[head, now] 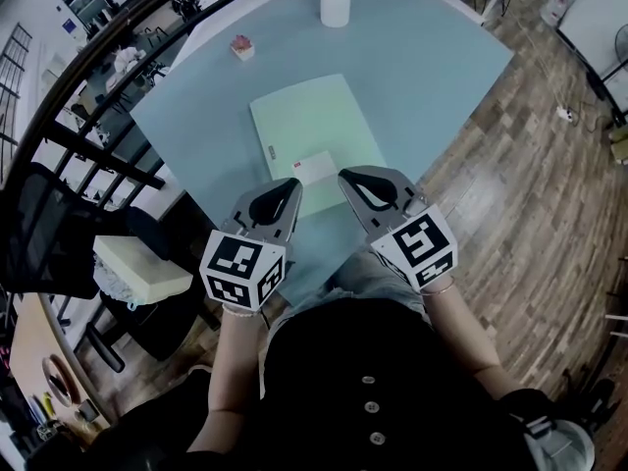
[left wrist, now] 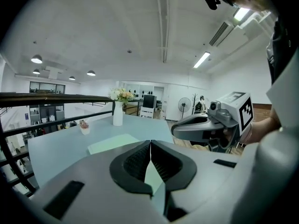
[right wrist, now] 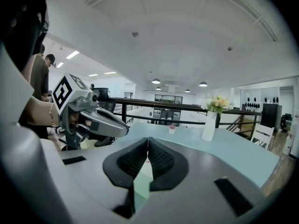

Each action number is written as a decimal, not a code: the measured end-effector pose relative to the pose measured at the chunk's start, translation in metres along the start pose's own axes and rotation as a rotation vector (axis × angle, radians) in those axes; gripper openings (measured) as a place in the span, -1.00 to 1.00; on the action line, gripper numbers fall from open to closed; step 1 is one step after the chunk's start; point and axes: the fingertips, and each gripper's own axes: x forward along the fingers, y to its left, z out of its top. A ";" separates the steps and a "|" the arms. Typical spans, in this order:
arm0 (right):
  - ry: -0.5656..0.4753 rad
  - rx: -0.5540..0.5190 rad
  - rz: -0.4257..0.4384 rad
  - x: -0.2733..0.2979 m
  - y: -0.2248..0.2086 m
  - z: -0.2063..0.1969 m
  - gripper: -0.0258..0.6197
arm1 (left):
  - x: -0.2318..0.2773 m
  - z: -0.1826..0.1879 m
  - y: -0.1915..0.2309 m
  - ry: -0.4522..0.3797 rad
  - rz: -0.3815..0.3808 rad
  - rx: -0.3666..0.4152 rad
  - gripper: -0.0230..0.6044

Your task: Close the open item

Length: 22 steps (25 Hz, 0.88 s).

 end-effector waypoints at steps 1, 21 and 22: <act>-0.010 0.008 0.000 -0.001 0.001 0.002 -0.90 | -0.001 0.000 -0.001 -0.001 -0.002 0.002 -0.86; -0.115 0.109 0.102 -0.012 0.024 0.016 -0.90 | -0.013 -0.010 -0.016 0.003 0.017 0.033 -0.87; -0.118 0.115 0.104 -0.012 0.024 0.016 -0.90 | -0.013 -0.012 -0.015 0.006 0.020 0.031 -0.87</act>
